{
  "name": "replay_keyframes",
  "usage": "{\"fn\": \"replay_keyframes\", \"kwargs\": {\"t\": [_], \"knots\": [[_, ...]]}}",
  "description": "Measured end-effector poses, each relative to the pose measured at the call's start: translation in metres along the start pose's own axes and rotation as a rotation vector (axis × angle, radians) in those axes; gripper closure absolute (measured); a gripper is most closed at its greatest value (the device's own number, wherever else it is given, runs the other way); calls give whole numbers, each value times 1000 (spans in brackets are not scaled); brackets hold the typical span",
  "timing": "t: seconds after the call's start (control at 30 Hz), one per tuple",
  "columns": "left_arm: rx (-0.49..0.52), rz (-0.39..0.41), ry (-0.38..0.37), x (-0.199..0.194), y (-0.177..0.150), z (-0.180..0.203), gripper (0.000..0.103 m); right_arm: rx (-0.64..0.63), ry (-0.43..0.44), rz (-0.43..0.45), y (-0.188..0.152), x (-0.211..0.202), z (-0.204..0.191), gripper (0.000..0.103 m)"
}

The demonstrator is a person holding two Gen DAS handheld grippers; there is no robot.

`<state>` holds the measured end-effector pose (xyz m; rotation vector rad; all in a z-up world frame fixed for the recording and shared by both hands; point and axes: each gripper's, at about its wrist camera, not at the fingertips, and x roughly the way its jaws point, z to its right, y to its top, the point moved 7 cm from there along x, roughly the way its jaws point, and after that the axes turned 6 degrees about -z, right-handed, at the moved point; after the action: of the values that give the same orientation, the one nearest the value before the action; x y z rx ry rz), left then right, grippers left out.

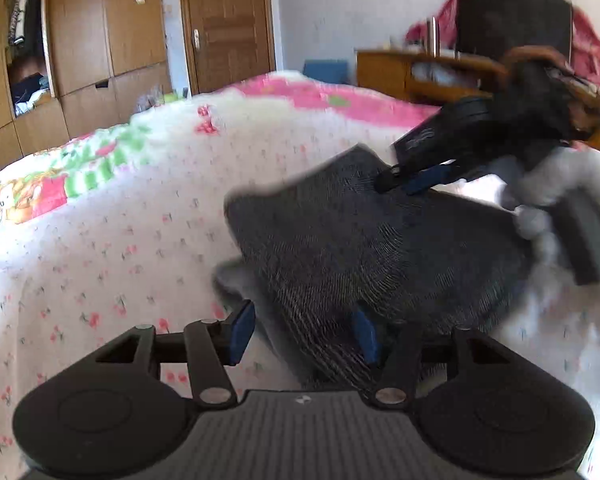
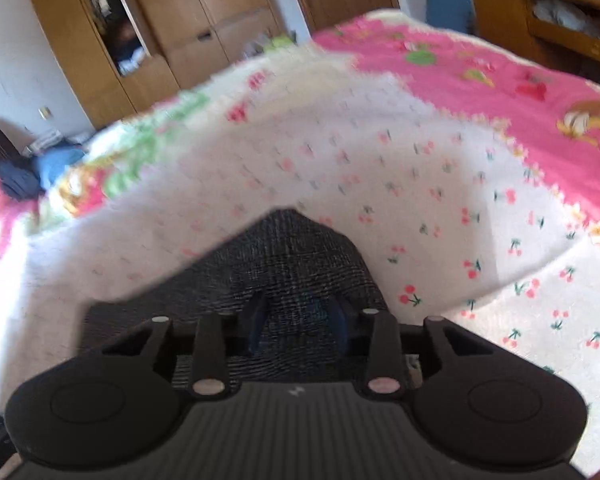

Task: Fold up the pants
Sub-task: 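Release the trousers and lift the right tool away from the stack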

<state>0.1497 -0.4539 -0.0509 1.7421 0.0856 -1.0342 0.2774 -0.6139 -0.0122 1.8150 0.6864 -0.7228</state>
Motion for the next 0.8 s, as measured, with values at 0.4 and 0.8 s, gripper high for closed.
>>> {"fn": "replay_keyframes", "kwargs": {"t": [0.4, 0.8], "knots": [[-155, -115, -9, -16, -6, 18, 34, -151, -56, 7, -83, -96, -14, 61], [-159, -217, -16, -20, -23, 44, 32, -62, -5, 88, -96, -158, -19, 60]]}}
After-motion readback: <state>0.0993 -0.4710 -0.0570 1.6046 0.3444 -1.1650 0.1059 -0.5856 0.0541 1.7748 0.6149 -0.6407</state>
